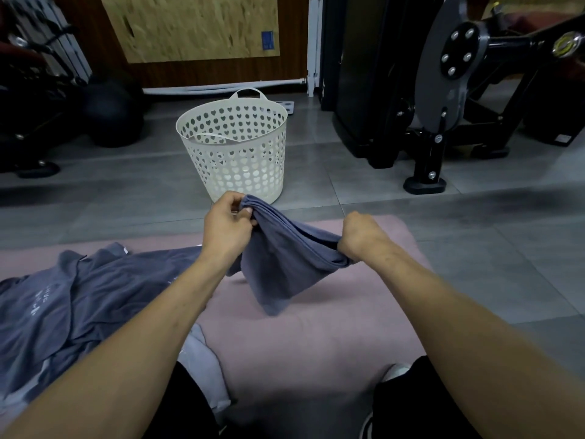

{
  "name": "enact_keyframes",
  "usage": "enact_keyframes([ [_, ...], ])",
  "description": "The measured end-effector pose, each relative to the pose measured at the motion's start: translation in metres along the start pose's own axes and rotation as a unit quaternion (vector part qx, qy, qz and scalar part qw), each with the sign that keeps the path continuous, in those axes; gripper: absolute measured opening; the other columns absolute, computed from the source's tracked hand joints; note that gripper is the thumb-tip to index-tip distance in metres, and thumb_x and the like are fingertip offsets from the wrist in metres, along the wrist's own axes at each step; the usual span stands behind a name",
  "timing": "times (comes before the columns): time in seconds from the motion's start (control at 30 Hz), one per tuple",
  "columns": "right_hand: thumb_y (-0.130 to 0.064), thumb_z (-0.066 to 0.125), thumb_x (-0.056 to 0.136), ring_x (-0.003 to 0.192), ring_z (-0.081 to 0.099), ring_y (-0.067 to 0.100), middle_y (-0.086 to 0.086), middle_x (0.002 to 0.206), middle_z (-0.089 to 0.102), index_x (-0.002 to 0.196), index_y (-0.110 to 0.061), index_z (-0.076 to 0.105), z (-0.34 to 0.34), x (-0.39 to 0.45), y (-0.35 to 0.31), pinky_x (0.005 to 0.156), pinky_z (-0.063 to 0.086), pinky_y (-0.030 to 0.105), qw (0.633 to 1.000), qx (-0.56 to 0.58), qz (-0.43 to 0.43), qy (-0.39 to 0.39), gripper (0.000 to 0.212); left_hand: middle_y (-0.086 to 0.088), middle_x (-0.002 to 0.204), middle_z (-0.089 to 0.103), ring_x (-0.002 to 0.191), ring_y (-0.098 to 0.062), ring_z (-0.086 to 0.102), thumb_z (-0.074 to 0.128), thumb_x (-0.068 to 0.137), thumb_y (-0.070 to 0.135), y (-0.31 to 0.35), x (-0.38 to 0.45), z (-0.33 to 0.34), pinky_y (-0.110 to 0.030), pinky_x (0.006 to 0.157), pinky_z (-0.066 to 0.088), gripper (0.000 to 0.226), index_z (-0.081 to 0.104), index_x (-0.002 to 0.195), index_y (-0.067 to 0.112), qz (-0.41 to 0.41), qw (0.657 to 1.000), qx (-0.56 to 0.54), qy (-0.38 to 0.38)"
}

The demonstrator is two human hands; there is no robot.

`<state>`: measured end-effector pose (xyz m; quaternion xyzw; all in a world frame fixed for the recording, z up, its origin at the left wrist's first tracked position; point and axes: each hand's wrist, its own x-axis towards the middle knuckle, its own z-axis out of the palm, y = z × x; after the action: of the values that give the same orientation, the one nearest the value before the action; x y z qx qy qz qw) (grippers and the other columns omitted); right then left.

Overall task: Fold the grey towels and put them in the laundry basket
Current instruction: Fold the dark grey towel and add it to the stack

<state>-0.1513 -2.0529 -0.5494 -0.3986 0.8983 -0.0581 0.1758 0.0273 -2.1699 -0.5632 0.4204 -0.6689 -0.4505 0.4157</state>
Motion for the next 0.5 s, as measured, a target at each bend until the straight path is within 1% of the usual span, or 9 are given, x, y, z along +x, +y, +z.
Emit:
enact_keyframes([
  [0.03,0.002,0.064,0.076,0.055,0.05,0.021,0.007,0.067,0.054,0.066,-0.006,0.048,0.0,0.002,0.001,0.045,0.038,0.023,0.999,0.039,0.014,-0.011,0.02,0.002,0.084,0.063,0.068,-0.007,0.063,0.048,0.095,0.0,-0.002,0.001,-0.001,-0.014,0.062,0.051,0.03,0.055,0.082,0.025,-0.004,1.0,0.004,0.002],
  [0.07,0.002,0.064,0.075,0.049,0.049,0.019,0.006,0.063,0.055,0.065,-0.006,0.051,-0.001,0.003,0.003,0.039,0.035,0.02,0.996,0.078,0.024,-0.019,0.018,0.001,0.085,0.063,0.067,-0.007,0.064,0.048,0.096,0.0,-0.003,0.002,-0.002,-0.014,0.061,0.05,0.03,0.055,0.083,0.026,-0.008,1.0,0.007,0.003],
  [0.1,0.002,0.063,0.074,0.045,0.05,0.017,0.006,0.06,0.056,0.067,-0.006,0.055,-0.002,0.002,0.005,0.036,0.034,0.016,0.992,0.115,0.033,-0.027,0.014,0.0,0.086,0.063,0.067,-0.007,0.064,0.048,0.096,0.0,-0.005,0.003,-0.004,-0.013,0.059,0.05,0.03,0.055,0.083,0.026,-0.011,1.0,0.009,0.004],
  [0.17,0.003,0.059,0.076,0.043,0.055,0.017,0.008,0.058,0.058,0.07,-0.006,0.059,-0.004,0.002,0.008,0.037,0.037,0.014,0.985,0.161,0.042,-0.038,0.011,-0.002,0.087,0.062,0.065,-0.006,0.064,0.048,0.096,0.001,-0.007,0.004,-0.005,-0.014,0.058,0.05,0.029,0.055,0.082,0.026,-0.016,1.0,0.009,0.002],
  [0.23,0.004,0.056,0.08,0.048,0.063,0.021,0.012,0.06,0.066,0.073,-0.003,0.061,-0.002,0.0,0.011,0.042,0.048,0.02,0.981,0.175,0.054,-0.06,0.011,-0.003,0.087,0.062,0.064,-0.008,0.064,0.048,0.096,0.0,-0.007,0.003,-0.005,-0.016,0.059,0.051,0.029,0.055,0.082,0.025,-0.018,1.0,0.006,-0.003],
  [0.3,0.005,0.046,0.086,0.057,0.07,0.03,0.019,0.07,0.071,0.084,0.005,0.062,0.001,-0.001,0.016,0.052,0.058,0.031,0.977,0.183,0.069,-0.088,0.016,-0.004,0.086,0.061,0.063,-0.009,0.064,0.048,0.096,0.0,-0.006,0.001,-0.003,-0.016,0.058,0.051,0.03,0.055,0.082,0.025,-0.014,1.0,0.003,-0.008],
  [0.33,0.005,0.04,0.087,0.062,0.071,0.033,0.022,0.074,0.072,0.088,0.008,0.061,0.003,-0.002,0.019,0.055,0.06,0.035,0.974,0.191,0.071,-0.1,0.021,-0.003,0.086,0.061,0.063,-0.009,0.063,0.048,0.096,-0.001,-0.005,-0.001,-0.002,-0.015,0.058,0.051,0.03,0.055,0.082,0.024,-0.011,1.0,0.001,-0.01],
  [0.4,0.003,0.034,0.089,0.071,0.072,0.036,0.024,0.08,0.072,0.091,0.01,0.061,0.004,-0.004,0.025,0.059,0.061,0.038,0.965,0.222,0.068,-0.122,0.028,-0.003,0.087,0.061,0.062,-0.007,0.063,0.048,0.096,-0.002,-0.003,-0.002,0.0,-0.013,0.057,0.05,0.03,0.056,0.082,0.024,-0.005,1.0,-0.002,-0.01],
  [0.5,-0.004,0.039,0.091,0.078,0.072,0.036,0.024,0.083,0.072,0.096,0.01,0.063,0.004,-0.007,0.03,0.067,0.061,0.039,0.947,0.288,0.049,-0.133,0.028,-0.003,0.088,0.061,0.059,-0.003,0.063,0.048,0.096,-0.002,-0.002,-0.002,0.0,-0.014,0.059,0.051,0.03,0.056,0.083,0.024,-0.005,1.0,-0.013,-0.006],
])
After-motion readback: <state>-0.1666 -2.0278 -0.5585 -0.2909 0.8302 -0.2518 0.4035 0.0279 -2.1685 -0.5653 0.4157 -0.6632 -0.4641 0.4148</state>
